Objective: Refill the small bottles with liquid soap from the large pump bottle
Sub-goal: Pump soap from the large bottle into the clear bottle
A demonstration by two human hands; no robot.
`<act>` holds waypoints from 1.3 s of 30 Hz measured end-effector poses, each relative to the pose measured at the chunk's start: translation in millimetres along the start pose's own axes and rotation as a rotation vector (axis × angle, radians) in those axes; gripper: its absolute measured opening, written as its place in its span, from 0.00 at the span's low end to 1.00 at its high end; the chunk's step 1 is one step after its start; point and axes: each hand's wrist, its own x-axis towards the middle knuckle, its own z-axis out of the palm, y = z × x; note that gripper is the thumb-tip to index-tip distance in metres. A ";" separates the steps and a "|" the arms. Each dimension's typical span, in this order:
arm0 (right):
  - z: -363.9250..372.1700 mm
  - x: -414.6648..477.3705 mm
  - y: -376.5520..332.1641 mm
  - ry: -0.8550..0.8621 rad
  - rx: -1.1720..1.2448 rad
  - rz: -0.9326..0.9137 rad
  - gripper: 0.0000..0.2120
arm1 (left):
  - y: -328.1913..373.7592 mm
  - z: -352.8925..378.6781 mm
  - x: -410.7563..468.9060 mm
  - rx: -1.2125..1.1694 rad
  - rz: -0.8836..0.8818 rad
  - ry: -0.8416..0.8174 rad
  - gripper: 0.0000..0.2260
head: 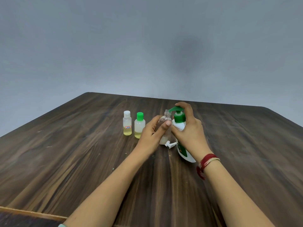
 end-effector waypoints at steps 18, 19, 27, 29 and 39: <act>-0.2 -0.8 2.9 0.010 0.002 -0.035 0.24 | 3.4 0.9 -1.3 0.028 -0.006 -0.011 0.12; 0.0 -0.6 3.1 0.007 -0.004 -0.039 0.25 | 3.7 1.0 -1.4 0.018 -0.003 -0.010 0.12; -1.1 0.4 5.5 -0.023 -0.033 -0.015 0.32 | 3.4 0.4 -0.7 -0.013 -0.002 -0.004 0.14; -0.8 0.1 4.5 -0.003 -0.018 -0.022 0.29 | 3.4 0.5 -0.9 -0.007 -0.001 -0.007 0.14; -1.1 0.7 6.1 -0.011 -0.020 -0.021 0.29 | 3.2 1.0 -1.2 -0.016 0.006 -0.008 0.14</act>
